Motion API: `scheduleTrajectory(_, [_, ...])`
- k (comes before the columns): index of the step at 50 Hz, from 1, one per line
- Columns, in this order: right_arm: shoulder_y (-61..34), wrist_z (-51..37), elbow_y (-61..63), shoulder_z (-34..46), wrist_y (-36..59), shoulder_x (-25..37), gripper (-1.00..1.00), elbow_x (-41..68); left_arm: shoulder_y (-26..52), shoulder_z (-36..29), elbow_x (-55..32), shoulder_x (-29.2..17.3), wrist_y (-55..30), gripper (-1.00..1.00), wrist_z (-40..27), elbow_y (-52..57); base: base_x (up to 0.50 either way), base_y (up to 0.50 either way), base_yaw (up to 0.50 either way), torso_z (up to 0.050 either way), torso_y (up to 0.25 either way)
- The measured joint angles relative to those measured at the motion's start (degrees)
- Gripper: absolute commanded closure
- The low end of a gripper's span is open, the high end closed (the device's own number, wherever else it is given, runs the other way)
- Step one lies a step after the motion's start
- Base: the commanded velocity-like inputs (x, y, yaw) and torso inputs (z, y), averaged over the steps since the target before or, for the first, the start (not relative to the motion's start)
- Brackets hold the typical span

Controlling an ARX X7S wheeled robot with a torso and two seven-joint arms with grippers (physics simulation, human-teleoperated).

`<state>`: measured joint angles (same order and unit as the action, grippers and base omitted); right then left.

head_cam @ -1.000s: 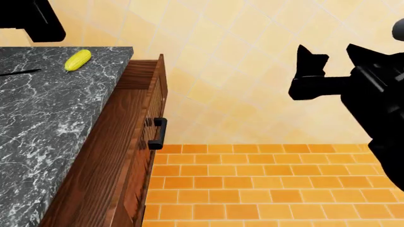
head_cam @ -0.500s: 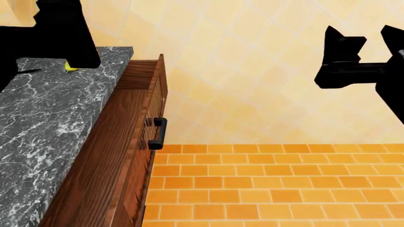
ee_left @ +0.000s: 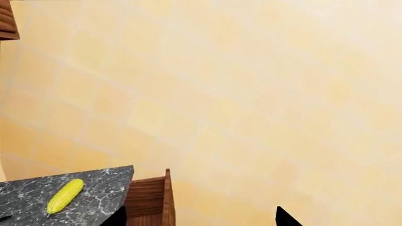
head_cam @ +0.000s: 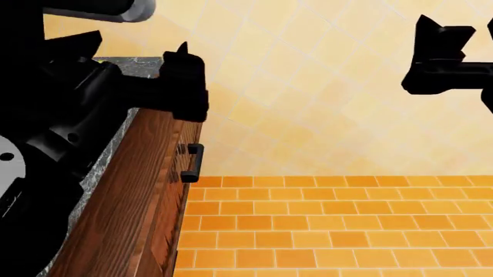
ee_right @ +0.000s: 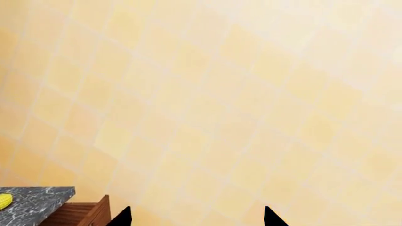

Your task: Close the right drawer.

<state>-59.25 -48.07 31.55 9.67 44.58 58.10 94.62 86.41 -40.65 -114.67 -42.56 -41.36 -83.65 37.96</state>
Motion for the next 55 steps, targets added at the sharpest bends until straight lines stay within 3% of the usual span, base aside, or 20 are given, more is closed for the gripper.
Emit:
scheduleTrajectory(25, [-1.67, -0.08, -0.95, -0.95, -0.1, 0.9, -1.0, 1.35, -6.68, -9.33, 6.47, 11.28, 0.83, -1.0, -0.12, -4.43, 0.0, 0.0, 0.0, 0.0, 0.0])
scheduleTrajectory(55, [-2.32, -0.23, -1.25, -1.22, -0.13, 1.22, -1.0, 1.82, -13.86, -14.53, 8.64, 18.03, 4.31, -1.0, 1.53, -10.24, 0.0, 0.0, 0.0, 0.0, 0.0])
